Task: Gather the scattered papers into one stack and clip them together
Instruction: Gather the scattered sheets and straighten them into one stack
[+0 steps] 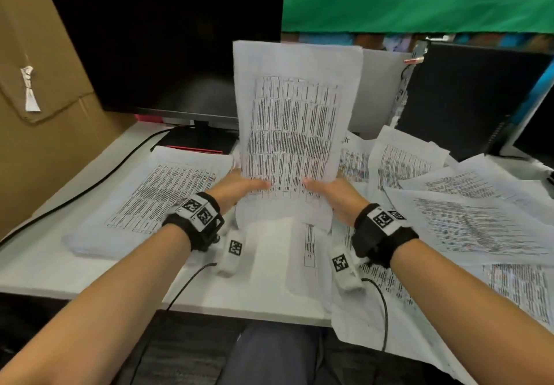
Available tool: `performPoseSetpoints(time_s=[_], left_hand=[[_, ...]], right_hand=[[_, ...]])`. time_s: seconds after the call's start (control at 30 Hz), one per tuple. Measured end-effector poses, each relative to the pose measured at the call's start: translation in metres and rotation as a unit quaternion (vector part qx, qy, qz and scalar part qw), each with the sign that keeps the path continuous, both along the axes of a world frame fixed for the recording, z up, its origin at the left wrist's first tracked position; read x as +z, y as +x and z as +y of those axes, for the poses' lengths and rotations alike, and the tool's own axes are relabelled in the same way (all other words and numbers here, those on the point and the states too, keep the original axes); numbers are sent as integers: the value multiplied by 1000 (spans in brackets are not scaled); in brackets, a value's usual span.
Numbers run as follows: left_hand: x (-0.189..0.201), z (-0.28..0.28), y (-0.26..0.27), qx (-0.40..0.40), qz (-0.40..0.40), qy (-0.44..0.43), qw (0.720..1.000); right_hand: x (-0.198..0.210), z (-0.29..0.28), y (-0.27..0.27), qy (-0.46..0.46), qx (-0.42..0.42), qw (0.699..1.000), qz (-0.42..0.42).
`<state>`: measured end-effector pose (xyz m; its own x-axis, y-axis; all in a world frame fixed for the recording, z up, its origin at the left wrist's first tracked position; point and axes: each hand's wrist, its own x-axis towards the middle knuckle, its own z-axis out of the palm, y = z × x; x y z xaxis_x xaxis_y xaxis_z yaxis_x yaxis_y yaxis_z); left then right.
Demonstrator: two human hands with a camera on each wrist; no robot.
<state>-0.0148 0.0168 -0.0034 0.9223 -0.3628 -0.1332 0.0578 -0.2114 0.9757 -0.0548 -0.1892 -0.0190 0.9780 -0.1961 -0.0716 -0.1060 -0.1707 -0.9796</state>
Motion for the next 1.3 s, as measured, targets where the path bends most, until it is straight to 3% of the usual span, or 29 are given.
performPoseSetpoints(time_s=[0.13, 0.23, 0.33, 0.47, 0.6, 0.73, 0.83, 0.9, 1.0, 1.07, 1.1, 1.17, 1.23, 1.3], left_hand=[[31, 19, 20, 129, -106, -30, 986], [77, 51, 39, 247, -224, 10, 943], [135, 77, 34, 236, -275, -102, 926], [169, 89, 18, 114, -253, -160, 947], [150, 75, 26, 83, -152, -127, 977], [115, 64, 34, 73, -88, -96, 989], [85, 55, 37, 62, -19, -87, 994], [64, 44, 35, 61, 25, -78, 995], [31, 17, 29, 38, 89, -47, 994], [11, -6, 22, 2, 137, 4, 991], [1, -18, 19, -15, 155, 37, 987], [-13, -42, 11, -34, 174, 79, 981], [-23, -64, 6, -36, 167, 85, 982], [-28, -82, 2, -43, 165, 77, 982]], right_hand=[[31, 17, 8, 38, -38, 996, -76], [26, 39, 27, 60, -28, 996, -55], [9, 79, 38, 106, 1, 994, -18], [-19, 149, 54, 123, 46, 990, 49], [-44, 191, 65, 47, 82, 989, 112], [-37, 187, 60, 29, 142, 978, 152], [-12, 154, 49, 23, 205, 963, 173], [5, 120, 40, -47, 238, 955, 173], [30, 49, 27, -185, 189, 950, 165], [47, -3, 15, -309, 137, 917, 213], [53, -27, 9, -395, 112, 879, 241], [53, -72, -2, -549, 73, 775, 304], [44, -107, -14, -608, 60, 693, 382], [31, -128, -26, -603, 59, 662, 442]])
